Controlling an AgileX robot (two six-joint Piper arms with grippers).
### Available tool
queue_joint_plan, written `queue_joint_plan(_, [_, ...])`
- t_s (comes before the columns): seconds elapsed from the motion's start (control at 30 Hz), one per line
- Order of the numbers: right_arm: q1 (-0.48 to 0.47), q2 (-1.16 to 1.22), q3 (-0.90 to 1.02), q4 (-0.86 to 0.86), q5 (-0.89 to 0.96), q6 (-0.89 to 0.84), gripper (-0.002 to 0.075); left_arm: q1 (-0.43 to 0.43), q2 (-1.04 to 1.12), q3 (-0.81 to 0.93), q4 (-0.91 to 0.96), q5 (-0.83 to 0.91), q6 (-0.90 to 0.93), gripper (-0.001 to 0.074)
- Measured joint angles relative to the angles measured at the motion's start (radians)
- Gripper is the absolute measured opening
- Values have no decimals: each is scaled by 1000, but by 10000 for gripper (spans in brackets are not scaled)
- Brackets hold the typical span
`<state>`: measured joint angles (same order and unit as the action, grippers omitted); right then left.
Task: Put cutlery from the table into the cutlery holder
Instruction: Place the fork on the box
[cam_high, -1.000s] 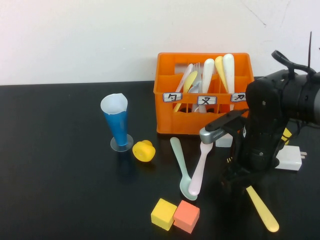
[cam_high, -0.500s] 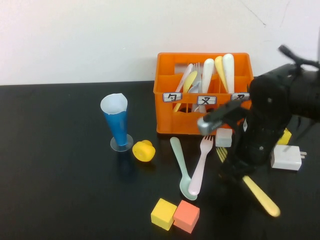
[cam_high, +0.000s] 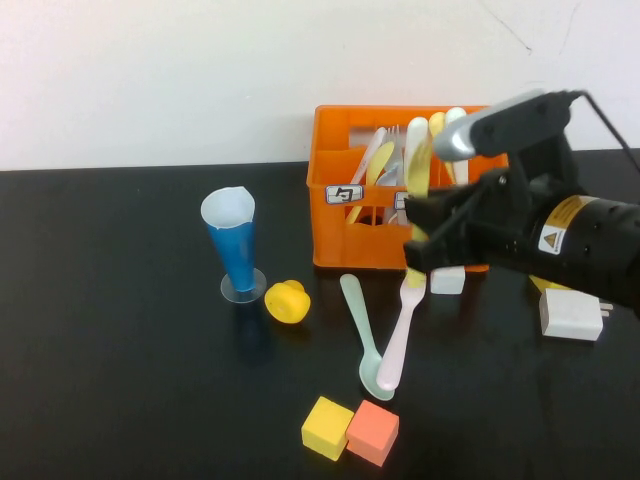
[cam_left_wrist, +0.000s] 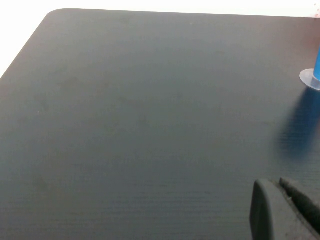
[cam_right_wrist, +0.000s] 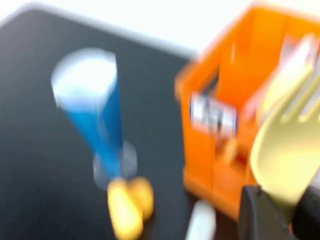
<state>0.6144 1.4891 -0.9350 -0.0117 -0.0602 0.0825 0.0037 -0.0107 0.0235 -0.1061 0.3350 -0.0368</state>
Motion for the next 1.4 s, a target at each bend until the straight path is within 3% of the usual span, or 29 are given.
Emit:
queue_joint_plan(0.27, [0,0,61,-7,-540,-91,134,0,0,0,0,0,0,-1])
queue_joint_plan(0.5, [-14,14,54,179,-746,-330,133,0,0,0,0,0,0,-1])
queue_joint_plan(1.4, [-67,202,-90,264,-553,-356,125,0,0,0,0,0,0,-1])
